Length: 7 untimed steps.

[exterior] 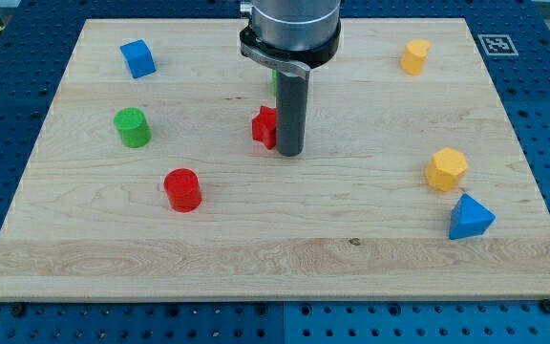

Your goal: Push the red star slightly to the left and a bit up

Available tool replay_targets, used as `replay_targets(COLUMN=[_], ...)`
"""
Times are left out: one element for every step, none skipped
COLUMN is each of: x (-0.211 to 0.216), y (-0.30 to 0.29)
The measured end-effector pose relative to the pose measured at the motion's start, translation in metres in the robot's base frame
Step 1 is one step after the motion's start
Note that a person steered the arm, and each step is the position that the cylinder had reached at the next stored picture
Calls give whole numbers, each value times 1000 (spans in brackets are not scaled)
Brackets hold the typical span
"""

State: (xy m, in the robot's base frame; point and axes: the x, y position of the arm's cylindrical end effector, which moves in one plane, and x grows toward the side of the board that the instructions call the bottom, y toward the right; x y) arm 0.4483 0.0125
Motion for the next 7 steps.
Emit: replay_targets(x=[0,-6,-12,-24,-43,-63,-81], y=[0,0,-2,-9,-32,-58,-81])
